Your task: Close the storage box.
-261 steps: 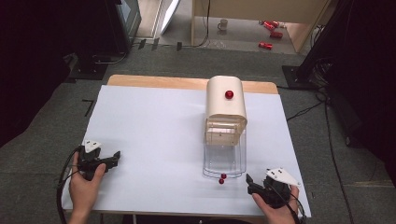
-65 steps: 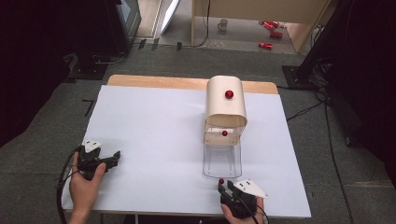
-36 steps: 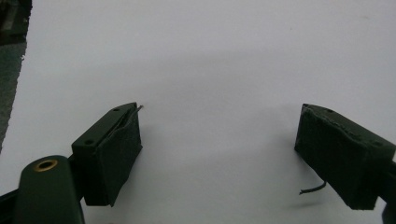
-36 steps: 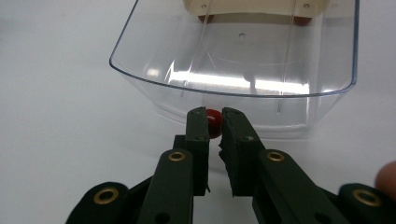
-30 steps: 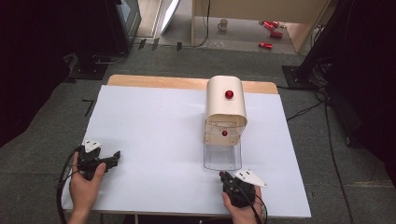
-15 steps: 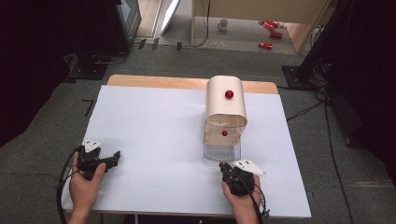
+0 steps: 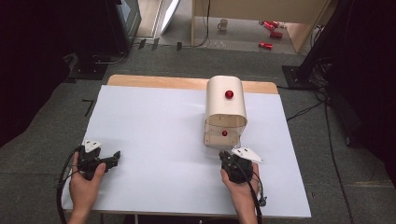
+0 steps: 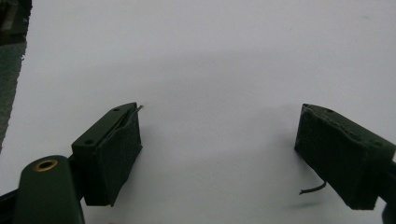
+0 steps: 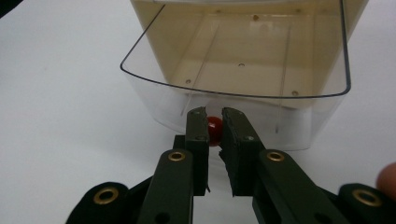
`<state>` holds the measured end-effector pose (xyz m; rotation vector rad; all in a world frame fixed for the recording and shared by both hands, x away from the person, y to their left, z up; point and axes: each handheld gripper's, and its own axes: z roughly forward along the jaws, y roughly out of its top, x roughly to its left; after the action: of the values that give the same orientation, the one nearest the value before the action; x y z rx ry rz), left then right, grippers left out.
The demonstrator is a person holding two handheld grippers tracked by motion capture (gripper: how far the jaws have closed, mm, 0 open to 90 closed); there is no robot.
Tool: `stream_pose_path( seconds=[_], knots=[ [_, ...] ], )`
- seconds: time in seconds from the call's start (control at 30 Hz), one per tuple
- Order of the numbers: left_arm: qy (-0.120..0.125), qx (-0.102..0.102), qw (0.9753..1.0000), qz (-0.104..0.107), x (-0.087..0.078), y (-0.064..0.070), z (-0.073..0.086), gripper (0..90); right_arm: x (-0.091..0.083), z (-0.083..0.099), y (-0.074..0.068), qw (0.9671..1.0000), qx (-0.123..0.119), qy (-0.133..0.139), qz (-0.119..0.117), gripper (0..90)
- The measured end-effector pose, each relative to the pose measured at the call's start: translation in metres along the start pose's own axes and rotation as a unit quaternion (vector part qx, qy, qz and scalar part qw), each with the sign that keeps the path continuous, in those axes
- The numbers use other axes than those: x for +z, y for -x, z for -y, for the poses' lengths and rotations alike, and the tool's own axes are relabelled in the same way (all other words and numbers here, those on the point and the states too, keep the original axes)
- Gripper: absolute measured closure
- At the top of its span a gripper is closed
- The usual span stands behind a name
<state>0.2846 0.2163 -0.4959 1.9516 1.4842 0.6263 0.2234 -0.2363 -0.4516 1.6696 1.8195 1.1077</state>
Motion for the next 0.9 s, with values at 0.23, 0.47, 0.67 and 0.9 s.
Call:
stream_pose_path(
  seconds=[0.23,0.47,0.67,0.9],
  knots=[
    [0.000,0.000,1.0000,0.000,0.000,0.000,0.000,14.4,0.010,-0.007,0.003,1.0000,0.001,0.002,0.005,81.6],
    [0.000,0.000,1.0000,0.000,0.000,0.000,0.000,14.4,0.016,-0.012,0.005,1.0000,0.003,0.002,0.006,80.7],
    [0.000,0.000,1.0000,0.000,0.000,0.000,0.000,14.4,0.019,-0.014,0.007,1.0000,0.002,0.003,0.004,80.7],
    [0.000,0.000,1.0000,0.000,0.000,0.000,0.000,14.4,0.024,-0.019,0.009,1.0000,-0.002,0.002,0.003,80.6]
  ],
)
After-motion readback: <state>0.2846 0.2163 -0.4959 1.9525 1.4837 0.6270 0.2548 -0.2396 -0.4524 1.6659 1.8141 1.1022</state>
